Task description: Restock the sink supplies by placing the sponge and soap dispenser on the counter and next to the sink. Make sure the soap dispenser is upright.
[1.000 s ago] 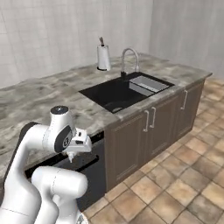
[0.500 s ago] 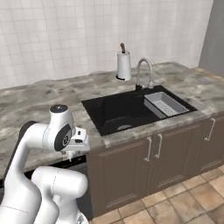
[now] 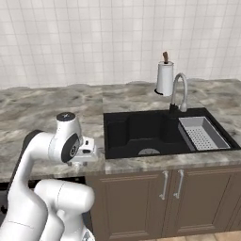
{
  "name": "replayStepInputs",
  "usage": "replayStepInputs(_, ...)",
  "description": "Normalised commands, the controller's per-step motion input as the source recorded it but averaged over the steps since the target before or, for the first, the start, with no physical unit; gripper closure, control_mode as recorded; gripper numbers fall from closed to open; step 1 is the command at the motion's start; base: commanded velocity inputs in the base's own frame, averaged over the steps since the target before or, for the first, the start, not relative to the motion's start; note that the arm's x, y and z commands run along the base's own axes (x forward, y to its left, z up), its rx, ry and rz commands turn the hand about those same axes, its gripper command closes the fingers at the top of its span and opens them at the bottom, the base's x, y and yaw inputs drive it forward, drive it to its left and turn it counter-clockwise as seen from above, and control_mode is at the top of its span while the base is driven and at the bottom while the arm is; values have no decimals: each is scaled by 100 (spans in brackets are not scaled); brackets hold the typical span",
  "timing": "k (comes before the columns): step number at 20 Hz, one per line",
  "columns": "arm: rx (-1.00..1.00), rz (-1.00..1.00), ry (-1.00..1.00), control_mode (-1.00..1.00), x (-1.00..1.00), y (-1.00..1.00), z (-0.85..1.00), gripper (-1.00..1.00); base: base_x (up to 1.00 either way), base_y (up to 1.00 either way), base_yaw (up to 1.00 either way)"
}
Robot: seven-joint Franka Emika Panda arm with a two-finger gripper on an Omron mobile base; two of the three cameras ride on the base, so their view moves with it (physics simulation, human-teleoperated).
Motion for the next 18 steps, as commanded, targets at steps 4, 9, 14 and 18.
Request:
replayStepInputs(4,0,54,0,-100,68,3,3,100,0,0,0)
replayStepInputs(9,-9,47,3,-100,89,21,20,100,0,0,0)
replayStepInputs(14,-21,37,9,-100,94,27,29,100,0,0,0)
replayStepInputs(18,-32,27,17,-100,100,4,11,100,0,0,0)
